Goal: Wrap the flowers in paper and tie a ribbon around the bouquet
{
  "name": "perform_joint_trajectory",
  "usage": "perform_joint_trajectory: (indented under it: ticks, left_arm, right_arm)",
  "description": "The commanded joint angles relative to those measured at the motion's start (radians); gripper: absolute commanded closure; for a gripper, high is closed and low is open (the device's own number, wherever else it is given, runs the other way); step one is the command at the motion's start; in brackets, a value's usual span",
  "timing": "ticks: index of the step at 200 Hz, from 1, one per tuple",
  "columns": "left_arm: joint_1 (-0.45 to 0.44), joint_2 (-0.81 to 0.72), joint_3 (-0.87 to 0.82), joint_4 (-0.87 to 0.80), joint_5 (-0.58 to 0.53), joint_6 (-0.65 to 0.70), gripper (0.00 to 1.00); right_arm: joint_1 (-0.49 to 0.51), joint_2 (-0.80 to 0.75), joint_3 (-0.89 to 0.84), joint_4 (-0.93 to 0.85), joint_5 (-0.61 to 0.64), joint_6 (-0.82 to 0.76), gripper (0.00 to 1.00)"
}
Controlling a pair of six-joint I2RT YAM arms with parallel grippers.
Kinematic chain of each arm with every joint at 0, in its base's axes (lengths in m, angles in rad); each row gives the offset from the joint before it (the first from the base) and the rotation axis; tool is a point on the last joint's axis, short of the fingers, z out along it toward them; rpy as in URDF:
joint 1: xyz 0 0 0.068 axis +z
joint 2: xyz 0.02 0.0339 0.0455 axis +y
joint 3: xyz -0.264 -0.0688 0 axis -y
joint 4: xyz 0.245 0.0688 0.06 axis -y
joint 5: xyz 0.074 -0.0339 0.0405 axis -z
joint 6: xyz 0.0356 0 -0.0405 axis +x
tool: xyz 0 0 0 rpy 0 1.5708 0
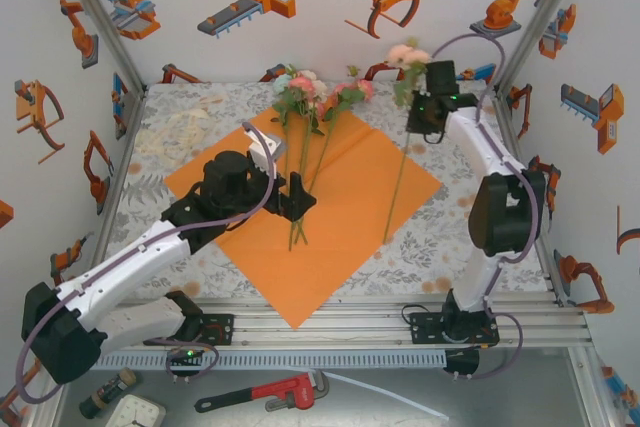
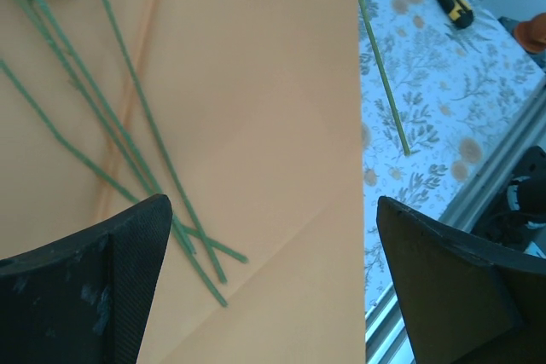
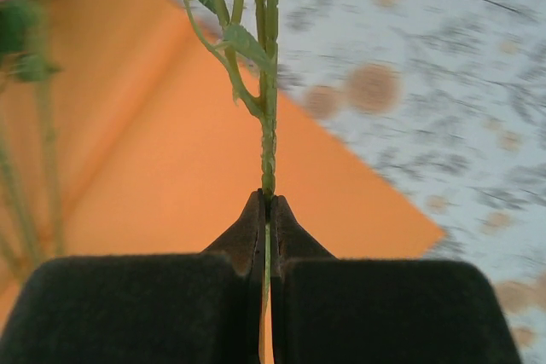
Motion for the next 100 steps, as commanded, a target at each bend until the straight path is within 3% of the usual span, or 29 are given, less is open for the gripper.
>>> perform_joint_trajectory:
  ticks: [1, 47, 100]
  left_arm:
    - [0.005, -0.044, -0.003, -0.036, -0.083, -0.021, 0.03]
    - [0.006, -0.097, -0.024, -0.056, -0.109, -0.031, 0.03]
    - [0.013, -0.139, -0.035, -0.071, -0.117, -0.033, 0.03]
  right_arm:
    - [0.118, 0.052, 0.084, 0.006, -0.065, 0.092, 1.0]
    - [0.308, 0.318, 0.365, 0.028, -0.066, 0.215, 1.0]
    - [0.357, 0.605, 0.623, -0.013, -0.045, 0.26, 1.0]
